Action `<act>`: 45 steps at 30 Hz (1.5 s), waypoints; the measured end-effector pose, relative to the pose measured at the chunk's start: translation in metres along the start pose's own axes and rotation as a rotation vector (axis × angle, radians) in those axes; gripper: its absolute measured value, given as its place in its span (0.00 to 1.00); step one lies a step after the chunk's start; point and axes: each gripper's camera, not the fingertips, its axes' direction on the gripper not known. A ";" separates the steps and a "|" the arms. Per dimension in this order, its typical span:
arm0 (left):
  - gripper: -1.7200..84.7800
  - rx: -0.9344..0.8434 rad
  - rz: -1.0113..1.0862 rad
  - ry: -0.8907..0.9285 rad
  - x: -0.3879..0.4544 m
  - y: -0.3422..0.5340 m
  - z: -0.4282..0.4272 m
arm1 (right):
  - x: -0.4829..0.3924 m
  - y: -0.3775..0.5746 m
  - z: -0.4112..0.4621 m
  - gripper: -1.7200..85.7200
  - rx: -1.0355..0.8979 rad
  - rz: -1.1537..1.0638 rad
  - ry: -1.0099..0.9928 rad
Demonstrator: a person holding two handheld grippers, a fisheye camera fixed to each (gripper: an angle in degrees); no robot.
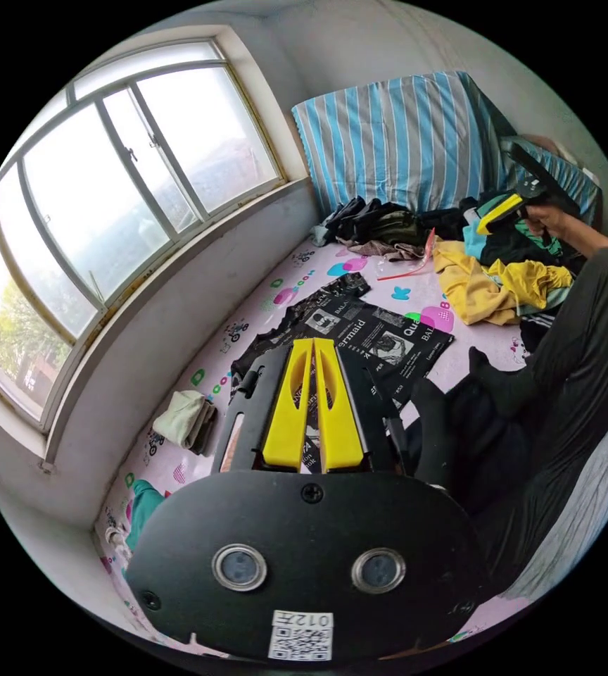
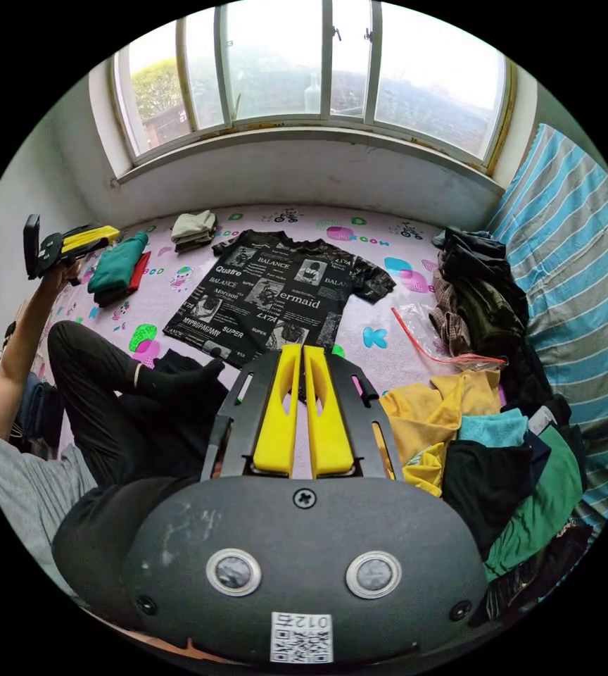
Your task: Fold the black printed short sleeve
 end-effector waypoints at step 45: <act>0.03 -0.897 0.100 0.596 -0.295 -0.146 0.436 | 0.083 -0.141 0.488 0.01 -0.596 -0.170 -0.192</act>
